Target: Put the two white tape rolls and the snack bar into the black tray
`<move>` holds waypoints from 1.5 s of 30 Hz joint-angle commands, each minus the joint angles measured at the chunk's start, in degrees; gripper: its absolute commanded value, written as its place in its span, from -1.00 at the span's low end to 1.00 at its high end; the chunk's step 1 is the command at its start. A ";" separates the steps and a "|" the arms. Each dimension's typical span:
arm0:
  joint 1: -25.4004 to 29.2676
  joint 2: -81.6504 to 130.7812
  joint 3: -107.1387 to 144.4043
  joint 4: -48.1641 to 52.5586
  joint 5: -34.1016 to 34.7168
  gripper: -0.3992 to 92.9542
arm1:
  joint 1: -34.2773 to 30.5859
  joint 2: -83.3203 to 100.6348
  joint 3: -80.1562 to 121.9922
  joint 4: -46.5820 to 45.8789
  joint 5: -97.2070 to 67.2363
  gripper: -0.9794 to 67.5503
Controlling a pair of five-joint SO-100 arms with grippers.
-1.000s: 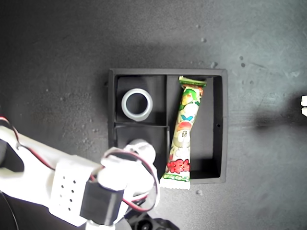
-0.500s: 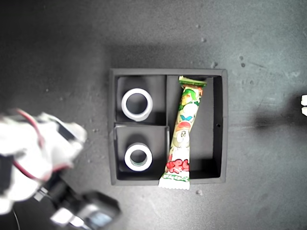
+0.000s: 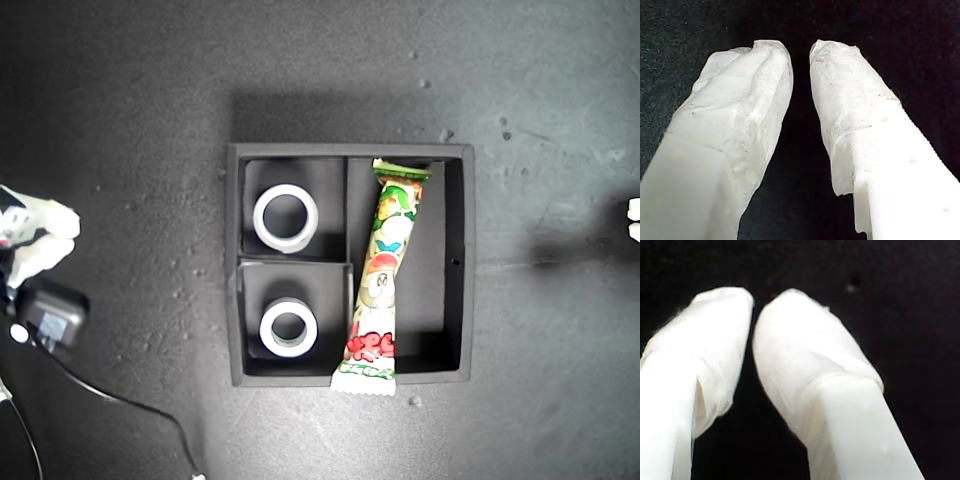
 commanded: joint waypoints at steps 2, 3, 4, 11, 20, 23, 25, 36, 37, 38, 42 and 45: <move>1.14 14.24 6.86 1.76 -0.79 -0.99 | -0.09 0.44 0.70 0.09 -0.88 -0.89; 1.23 15.91 7.73 1.93 -0.79 -0.99 | -0.18 0.44 0.70 0.09 -0.88 -0.89; 1.41 16.88 8.53 2.02 -0.97 -0.99 | -0.18 0.44 0.70 0.09 -0.88 -0.89; 2.11 18.63 14.77 1.85 -3.43 -0.99 | -0.18 0.44 0.70 0.09 -0.88 -0.89; 0.53 18.63 22.50 0.97 -14.24 -0.99 | -0.18 0.44 0.70 0.09 -0.88 -0.89; -0.26 18.63 22.50 1.14 -15.12 -0.99 | -0.18 0.44 0.70 0.09 -0.88 -0.89; -0.26 18.63 22.50 1.14 -12.92 -0.99 | -0.18 0.44 0.70 0.09 -0.88 -0.89; -0.62 18.63 22.50 1.14 -5.10 -0.99 | -0.18 0.44 0.70 0.09 -0.88 -0.89; -0.62 18.63 22.50 1.14 -5.10 -0.99 | -0.18 0.44 0.70 0.09 -0.88 -0.89; -0.62 18.63 22.50 1.14 -5.10 -0.99 | -0.18 0.44 0.70 0.09 -0.88 -0.89; -0.62 18.63 22.50 1.14 -5.10 -0.99 | -0.18 0.44 0.70 0.09 -0.88 -0.89; -0.62 18.63 22.50 1.14 -5.10 -0.99 | -0.18 0.44 0.70 0.09 -0.88 -0.89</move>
